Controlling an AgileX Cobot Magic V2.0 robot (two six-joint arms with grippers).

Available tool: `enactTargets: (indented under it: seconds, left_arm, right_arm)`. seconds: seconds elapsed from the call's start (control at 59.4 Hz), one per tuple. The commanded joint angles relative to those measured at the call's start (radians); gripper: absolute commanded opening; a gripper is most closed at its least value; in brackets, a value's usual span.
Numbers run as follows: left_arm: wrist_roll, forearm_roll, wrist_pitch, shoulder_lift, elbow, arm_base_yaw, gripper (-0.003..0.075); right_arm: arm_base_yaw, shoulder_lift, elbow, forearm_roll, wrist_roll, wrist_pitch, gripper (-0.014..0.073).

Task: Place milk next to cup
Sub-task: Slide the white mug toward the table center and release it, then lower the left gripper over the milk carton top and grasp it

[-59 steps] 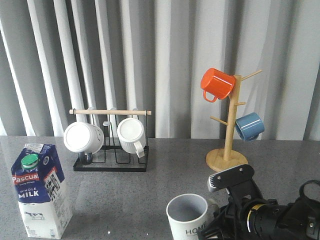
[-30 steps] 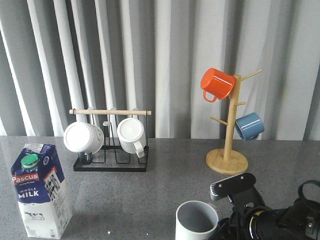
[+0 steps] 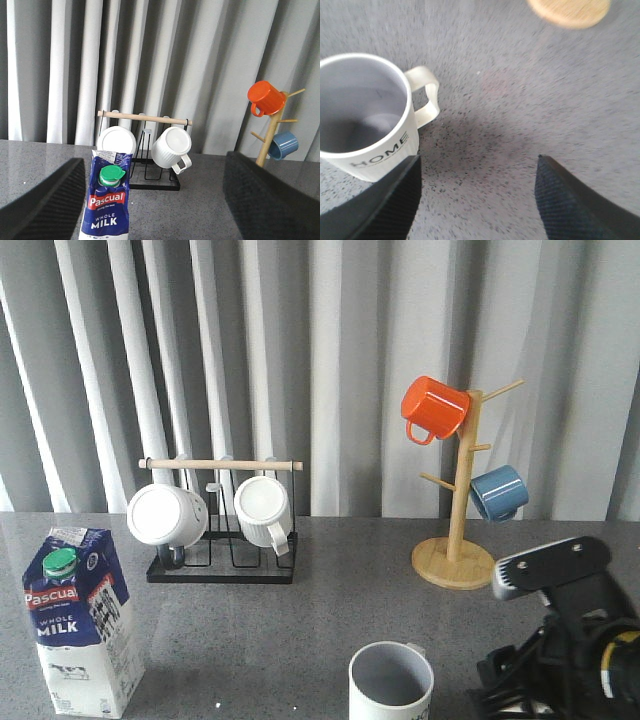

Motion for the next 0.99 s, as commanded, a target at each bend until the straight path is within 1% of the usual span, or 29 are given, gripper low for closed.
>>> enactTargets:
  seconds: [0.0,0.051,0.118,0.202,0.236,0.286,0.32,0.404,0.505,0.589,0.674,0.842,0.893,0.977]
  left_arm:
    - [0.003,-0.011,-0.057,0.011,-0.034,0.002,0.0555]
    - [0.003,-0.011,-0.057,0.011,-0.034,0.002,0.0555]
    - [0.003,-0.011,-0.057,0.011,-0.034,0.002,0.0555]
    - [0.003,-0.011,-0.058,0.011,-0.034,0.002,0.0555]
    - [0.003,-0.011,-0.058,0.011,-0.034,0.002,0.0555]
    - [0.002,-0.017,-0.057,0.011,-0.034,0.002,0.0555]
    - [0.002,-0.018,-0.054,0.011,-0.034,0.002,0.0555]
    - [0.002,-0.018,-0.042,0.011,-0.034,0.002,0.0555]
    - [0.003,-0.018,-0.040,0.014,-0.034,0.002,0.0555]
    - [0.003,-0.018,-0.037,0.022,-0.041,0.002,0.0555]
    - [0.004,-0.017,0.012,0.055,-0.082,0.002,0.0555]
    - [0.073,-0.002,0.169,0.183,-0.268,0.002,0.0557]
    - [0.089,0.032,0.213,0.238,-0.338,0.002,0.0557]
    - [0.071,0.113,0.298,0.323,-0.484,0.002,0.0557]
  right_arm:
    - [0.000,-0.154,-0.033,-0.013,-0.051,0.033,0.0444]
    - [0.000,-0.215,-0.032,-0.011,-0.083,0.094,0.0410]
    - [0.000,-0.299,-0.032,0.002,-0.123,0.180,0.0338]
    - [0.000,-0.408,0.004,0.052,-0.171,0.243,0.0195]
    - [0.000,-0.446,0.030,0.079,-0.185,0.244,0.0146]
    - [0.000,-0.535,0.107,0.122,-0.203,0.226,0.0035]
    - [0.000,-0.583,0.157,0.139,-0.208,0.207,-0.0019]
    - [0.000,-0.693,0.295,0.142,-0.204,0.156,-0.0011]
    - [0.000,-0.784,0.428,0.142,-0.201,0.117,-0.0010]
    - [0.000,-0.825,0.501,0.143,-0.199,0.102,-0.0010]
    - [0.000,-0.843,0.527,0.144,-0.199,0.071,-0.0009]
    - [0.000,-0.845,0.527,0.151,-0.200,0.065,-0.0009]
    - [0.000,-0.845,0.527,0.151,-0.200,0.065,-0.0009]
    - [0.000,-0.845,0.527,0.152,-0.200,0.066,-0.0009]
